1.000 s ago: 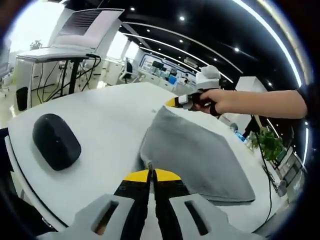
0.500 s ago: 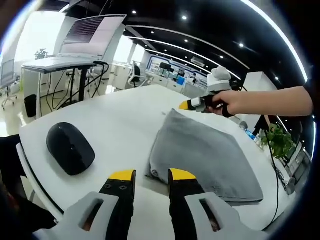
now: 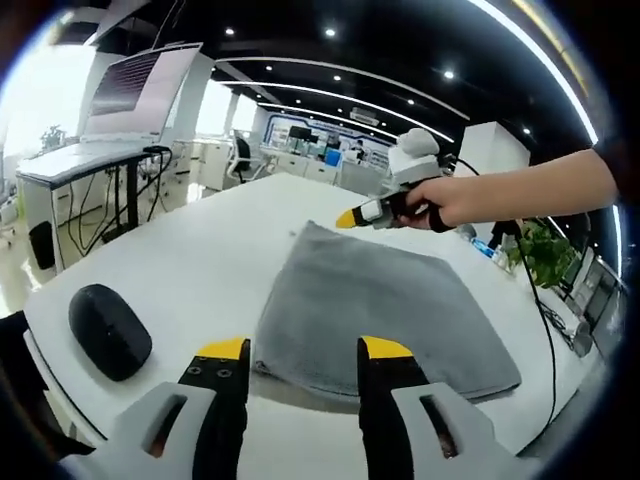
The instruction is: Fold the towel on the table until its edges align and the towel forms a compact rectangular stack.
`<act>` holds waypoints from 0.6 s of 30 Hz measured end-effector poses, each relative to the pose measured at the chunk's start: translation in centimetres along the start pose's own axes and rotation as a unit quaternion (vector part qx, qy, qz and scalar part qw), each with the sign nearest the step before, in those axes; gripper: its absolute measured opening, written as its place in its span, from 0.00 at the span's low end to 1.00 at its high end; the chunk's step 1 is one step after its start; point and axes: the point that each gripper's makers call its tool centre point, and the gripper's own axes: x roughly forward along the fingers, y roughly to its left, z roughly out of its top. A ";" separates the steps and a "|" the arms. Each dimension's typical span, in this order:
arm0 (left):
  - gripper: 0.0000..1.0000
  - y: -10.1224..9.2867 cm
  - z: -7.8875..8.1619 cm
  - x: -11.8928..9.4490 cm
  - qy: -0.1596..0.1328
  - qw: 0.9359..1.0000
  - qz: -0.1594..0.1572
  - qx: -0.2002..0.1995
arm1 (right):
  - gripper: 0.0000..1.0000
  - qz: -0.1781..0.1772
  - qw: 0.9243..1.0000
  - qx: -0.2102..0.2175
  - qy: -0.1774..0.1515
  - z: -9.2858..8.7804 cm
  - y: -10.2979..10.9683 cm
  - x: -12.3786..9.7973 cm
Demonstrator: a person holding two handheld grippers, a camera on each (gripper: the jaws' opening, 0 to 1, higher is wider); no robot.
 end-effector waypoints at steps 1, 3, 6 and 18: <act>0.44 -0.1 0.0 0.0 -0.001 1.000 -0.001 0.000 | 0.21 0.001 1.000 0.001 0.000 -0.2 0.1 -0.2; 0.44 -0.4 -0.1 0.0 0.002 1.000 -0.007 -0.001 | 0.22 0.003 1.000 -0.002 0.001 -0.4 0.0 -0.9; 0.45 -1.4 -0.2 -0.1 0.006 1.000 -0.016 0.001 | 0.23 0.002 1.000 -0.007 -0.002 -0.2 -0.6 -1.3; 0.44 -7.4 -1.1 0.0 0.036 0.996 -0.079 0.031 | 0.25 -0.016 1.000 -0.003 -0.007 -0.8 -3.9 -4.9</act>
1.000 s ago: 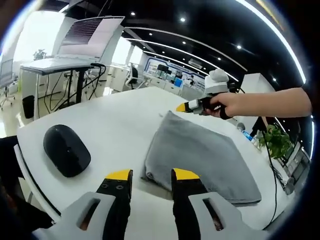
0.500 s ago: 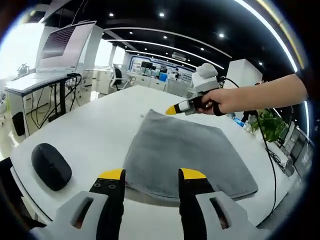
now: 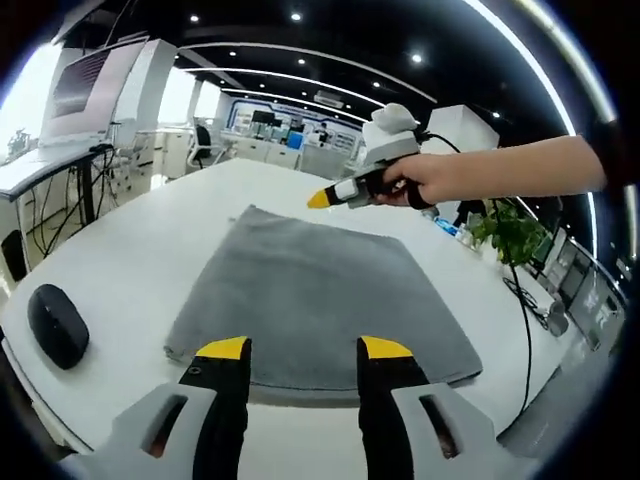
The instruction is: Fold the towel on the table until its edges align and the towel forms a compact rectangular stack.
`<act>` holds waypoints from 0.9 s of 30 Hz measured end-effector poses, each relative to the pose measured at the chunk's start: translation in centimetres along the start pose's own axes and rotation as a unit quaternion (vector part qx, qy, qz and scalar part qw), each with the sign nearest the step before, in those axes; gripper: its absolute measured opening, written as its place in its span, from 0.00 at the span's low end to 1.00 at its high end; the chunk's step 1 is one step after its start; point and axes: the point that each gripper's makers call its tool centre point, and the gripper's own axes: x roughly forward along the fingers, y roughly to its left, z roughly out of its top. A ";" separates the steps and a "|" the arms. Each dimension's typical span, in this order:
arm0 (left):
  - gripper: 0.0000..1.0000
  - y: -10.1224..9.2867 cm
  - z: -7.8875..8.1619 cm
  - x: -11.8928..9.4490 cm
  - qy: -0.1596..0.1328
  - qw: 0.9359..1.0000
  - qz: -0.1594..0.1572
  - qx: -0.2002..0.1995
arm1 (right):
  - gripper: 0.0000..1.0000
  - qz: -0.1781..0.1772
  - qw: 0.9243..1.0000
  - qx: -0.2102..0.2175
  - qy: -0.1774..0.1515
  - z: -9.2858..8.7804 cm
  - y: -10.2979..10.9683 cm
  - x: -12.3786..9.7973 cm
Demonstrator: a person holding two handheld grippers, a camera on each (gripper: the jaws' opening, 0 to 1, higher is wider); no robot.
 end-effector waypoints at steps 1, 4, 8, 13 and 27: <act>0.44 -0.4 0.0 0.1 0.001 1.000 -0.006 -0.001 | 0.25 -0.001 1.000 -0.001 0.000 -0.2 -0.2 -0.5; 0.44 -2.1 -0.1 0.4 0.005 1.000 -0.026 0.007 | 0.25 -0.001 1.000 -0.001 -0.001 -0.5 -0.9 -1.4; 0.42 -4.0 -0.4 0.8 0.018 0.999 -0.039 0.024 | 0.25 -0.001 1.000 -0.006 0.008 -1.6 -2.1 -2.2; 0.42 -5.6 -0.2 1.2 0.017 0.998 -0.050 0.031 | 0.26 0.000 1.000 -0.013 0.019 -2.9 -3.3 -3.3; 0.42 -12.8 -1.3 2.9 0.038 0.992 -0.103 0.067 | 0.25 -0.027 0.999 0.007 0.024 -6.2 -9.1 -7.3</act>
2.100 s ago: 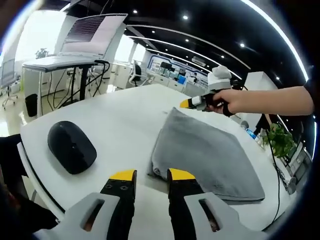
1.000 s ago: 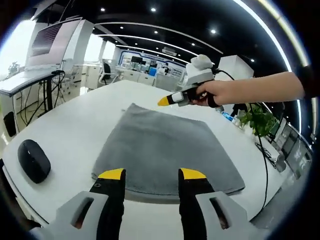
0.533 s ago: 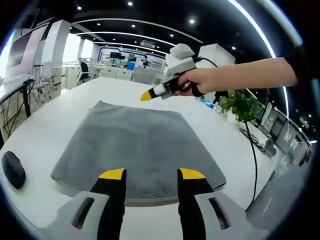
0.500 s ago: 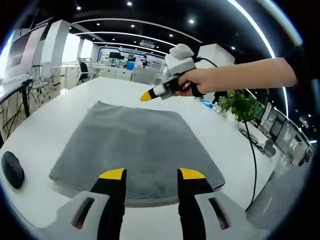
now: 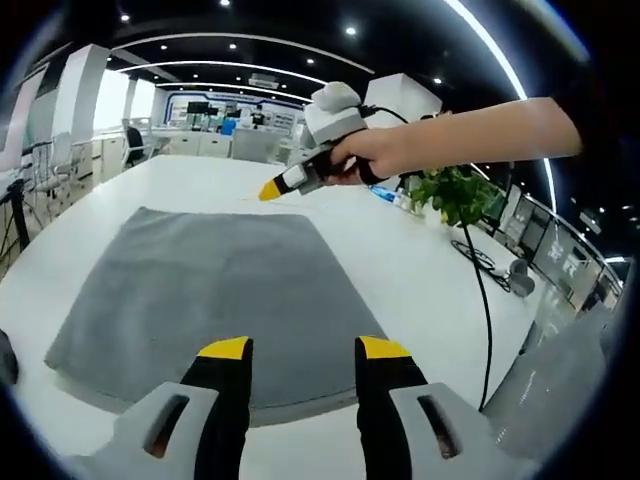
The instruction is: Fold the towel on the table until its edges align and the towel forms a compact rectangular stack.
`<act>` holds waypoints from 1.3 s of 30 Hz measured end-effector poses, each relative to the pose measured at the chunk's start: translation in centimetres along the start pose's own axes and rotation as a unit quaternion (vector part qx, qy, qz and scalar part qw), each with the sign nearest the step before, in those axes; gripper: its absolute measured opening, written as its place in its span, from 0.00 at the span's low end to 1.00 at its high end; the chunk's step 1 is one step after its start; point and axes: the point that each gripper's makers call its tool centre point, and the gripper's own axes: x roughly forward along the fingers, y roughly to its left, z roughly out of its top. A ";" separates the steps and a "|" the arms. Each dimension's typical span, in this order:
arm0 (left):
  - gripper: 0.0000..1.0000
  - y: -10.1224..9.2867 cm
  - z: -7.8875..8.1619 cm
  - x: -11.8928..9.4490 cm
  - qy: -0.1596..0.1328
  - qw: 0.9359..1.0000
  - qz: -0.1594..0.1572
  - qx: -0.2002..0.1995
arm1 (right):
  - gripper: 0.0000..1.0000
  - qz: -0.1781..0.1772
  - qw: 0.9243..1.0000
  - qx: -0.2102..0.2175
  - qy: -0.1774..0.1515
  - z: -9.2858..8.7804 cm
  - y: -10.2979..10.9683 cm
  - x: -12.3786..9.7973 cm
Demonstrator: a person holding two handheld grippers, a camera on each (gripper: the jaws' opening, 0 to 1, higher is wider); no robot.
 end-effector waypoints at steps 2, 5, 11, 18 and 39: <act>0.42 -0.7 -0.1 0.6 0.004 1.000 -0.008 0.000 | 0.25 -0.006 1.000 -0.008 0.003 -0.5 -0.7 -0.4; 0.42 -1.8 -0.2 1.3 0.012 1.000 -0.016 0.010 | 0.25 -0.013 1.000 -0.016 0.012 -1.8 -1.9 -0.8; 0.42 -2.8 -0.4 2.4 0.026 0.999 -0.023 0.015 | 0.26 -0.015 1.000 -0.009 0.025 -3.8 -3.5 -1.0; 0.42 -5.3 -1.7 3.7 0.065 0.997 -0.040 0.019 | 0.25 -0.018 0.999 0.000 0.028 -5.2 -5.0 -1.4; 0.25 -8.6 -4.4 5.3 0.145 0.984 -0.087 0.051 | 0.19 -0.008 0.996 0.079 0.035 -8.0 -6.9 -0.9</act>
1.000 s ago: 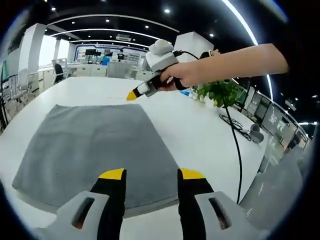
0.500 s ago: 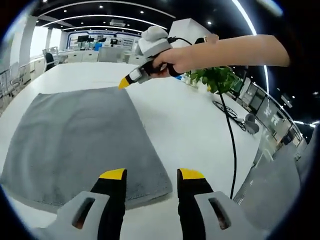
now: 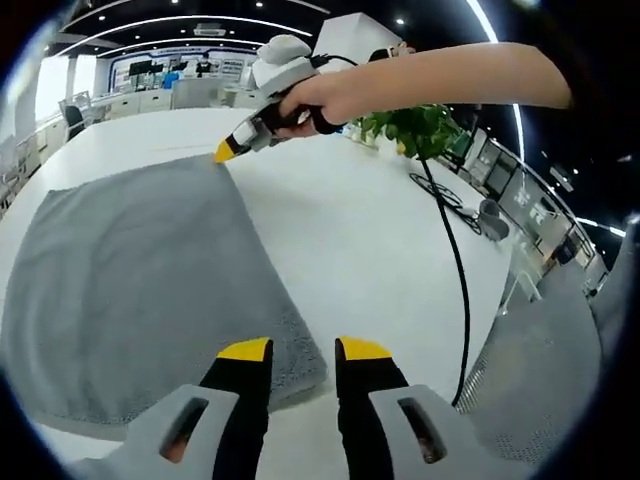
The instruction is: Fold the towel on the table until its edges align and the towel forms a compact rectangular stack.
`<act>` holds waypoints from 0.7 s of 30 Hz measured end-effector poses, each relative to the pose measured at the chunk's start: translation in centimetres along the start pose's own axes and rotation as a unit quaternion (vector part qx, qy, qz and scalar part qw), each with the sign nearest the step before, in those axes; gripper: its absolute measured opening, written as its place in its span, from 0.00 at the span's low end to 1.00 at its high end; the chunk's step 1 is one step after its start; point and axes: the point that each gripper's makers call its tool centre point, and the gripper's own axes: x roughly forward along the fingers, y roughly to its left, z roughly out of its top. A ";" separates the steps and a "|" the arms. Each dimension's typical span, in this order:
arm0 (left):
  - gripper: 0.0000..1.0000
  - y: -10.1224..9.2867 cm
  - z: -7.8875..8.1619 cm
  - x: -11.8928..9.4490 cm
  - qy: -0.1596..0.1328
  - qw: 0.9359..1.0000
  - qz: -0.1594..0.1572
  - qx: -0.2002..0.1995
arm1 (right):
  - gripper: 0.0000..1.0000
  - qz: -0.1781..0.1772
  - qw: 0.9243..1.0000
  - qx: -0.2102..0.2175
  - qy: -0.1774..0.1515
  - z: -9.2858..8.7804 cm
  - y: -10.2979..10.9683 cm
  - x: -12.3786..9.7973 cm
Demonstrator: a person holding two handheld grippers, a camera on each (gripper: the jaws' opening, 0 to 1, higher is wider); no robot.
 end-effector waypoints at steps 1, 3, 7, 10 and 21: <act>0.25 -0.2 -0.2 0.1 0.005 1.000 -0.004 0.000 | 0.19 0.000 1.000 -0.001 0.001 0.0 0.0 0.1; 0.25 -0.5 -0.6 0.2 0.015 1.000 -0.007 0.008 | 0.19 0.003 1.000 -0.005 0.003 -0.3 0.2 0.2; 0.25 -0.8 -1.3 0.5 0.033 0.999 -0.009 0.022 | 0.17 0.006 1.000 0.005 0.007 -0.5 0.1 0.2; 0.25 -0.7 -1.6 0.7 0.038 0.999 -0.004 0.018 | 0.15 0.011 1.000 0.018 0.006 -0.6 0.4 0.3; 0.21 -0.1 -2.1 1.2 0.047 0.999 0.017 0.006 | 0.10 0.011 0.999 0.047 0.005 -0.6 0.6 1.0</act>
